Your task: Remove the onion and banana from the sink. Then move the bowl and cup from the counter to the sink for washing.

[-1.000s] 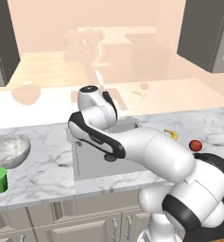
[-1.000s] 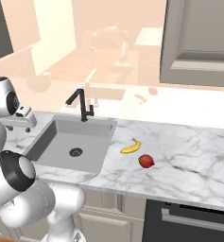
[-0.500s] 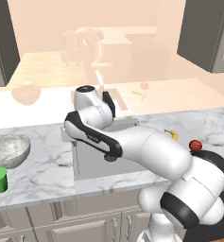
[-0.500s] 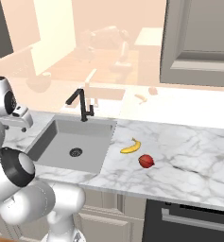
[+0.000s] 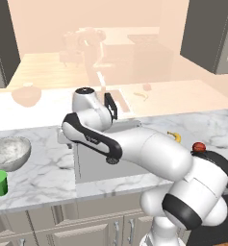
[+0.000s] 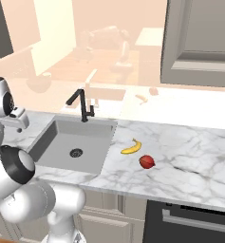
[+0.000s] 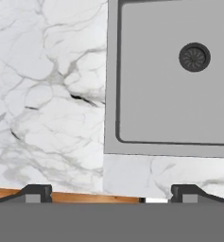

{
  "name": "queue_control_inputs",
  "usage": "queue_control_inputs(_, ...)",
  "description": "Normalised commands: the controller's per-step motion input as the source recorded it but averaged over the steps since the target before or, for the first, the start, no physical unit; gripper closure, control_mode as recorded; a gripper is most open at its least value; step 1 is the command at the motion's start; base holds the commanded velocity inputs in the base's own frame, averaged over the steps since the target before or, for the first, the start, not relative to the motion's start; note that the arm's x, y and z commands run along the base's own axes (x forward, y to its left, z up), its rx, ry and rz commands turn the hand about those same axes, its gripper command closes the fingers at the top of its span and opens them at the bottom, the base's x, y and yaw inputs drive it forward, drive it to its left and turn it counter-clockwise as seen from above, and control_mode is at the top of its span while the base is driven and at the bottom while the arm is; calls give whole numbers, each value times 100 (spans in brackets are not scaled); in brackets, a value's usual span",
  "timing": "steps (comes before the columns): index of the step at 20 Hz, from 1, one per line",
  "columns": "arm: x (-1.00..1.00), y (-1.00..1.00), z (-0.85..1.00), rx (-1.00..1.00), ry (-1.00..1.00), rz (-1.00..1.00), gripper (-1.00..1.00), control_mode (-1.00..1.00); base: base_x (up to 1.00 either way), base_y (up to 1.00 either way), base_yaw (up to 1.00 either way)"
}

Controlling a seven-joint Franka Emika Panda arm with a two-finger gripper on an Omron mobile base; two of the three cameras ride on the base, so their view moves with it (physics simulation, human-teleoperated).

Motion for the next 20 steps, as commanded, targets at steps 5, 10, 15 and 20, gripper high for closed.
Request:
queue_control_inputs(5, 1, 21, 0, 3, 0, 0, -100, -100, 0, 0, 0)
queue_control_inputs(10, 6, 21, 0, 0, 0, 0, -100, -100, 0, 0, 0)
queue_control_inputs(15, 8, 22, 0, 1, 0, 0, -100, -100, 0, 0, 0)
queue_control_inputs(20, 8, 21, 0, 3, 0, 0, -100, -100, 0, 0, 0)
